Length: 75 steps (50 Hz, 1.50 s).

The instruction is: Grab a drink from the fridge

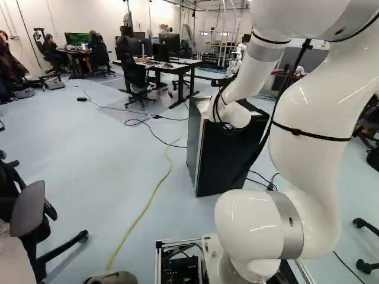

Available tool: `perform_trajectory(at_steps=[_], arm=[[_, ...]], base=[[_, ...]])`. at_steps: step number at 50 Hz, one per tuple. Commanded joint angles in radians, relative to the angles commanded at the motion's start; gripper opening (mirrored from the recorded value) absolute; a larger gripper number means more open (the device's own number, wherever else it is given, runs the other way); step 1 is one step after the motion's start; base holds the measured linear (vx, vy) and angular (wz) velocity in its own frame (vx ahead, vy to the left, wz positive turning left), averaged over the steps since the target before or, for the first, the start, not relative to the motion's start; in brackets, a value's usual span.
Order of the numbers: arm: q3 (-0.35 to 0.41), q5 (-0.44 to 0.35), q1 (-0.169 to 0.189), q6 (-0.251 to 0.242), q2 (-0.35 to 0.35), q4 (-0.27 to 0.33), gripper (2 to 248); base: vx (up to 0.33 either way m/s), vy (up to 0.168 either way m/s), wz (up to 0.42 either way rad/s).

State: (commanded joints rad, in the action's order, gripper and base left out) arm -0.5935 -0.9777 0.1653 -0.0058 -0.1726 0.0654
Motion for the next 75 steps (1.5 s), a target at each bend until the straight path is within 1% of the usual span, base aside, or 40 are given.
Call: perform_trajectory(at_steps=[31, 40, 57, 75], arm=[[0.266, 0.055, -0.087, 0.003, 0.238, -0.034, 97], [0.326, 0.068, -0.107, 0.004, 0.291, -0.042, 97], [0.418, 0.087, -0.136, 0.005, 0.373, -0.054, 97], [0.48, 0.1, -0.157, 0.006, 0.428, -0.062, 97]], base=[[0.0, 0.0, 0.0], [0.0, 0.0, 0.0], [0.0, 0.0, 0.0], [0.0, 0.0, 0.0]])
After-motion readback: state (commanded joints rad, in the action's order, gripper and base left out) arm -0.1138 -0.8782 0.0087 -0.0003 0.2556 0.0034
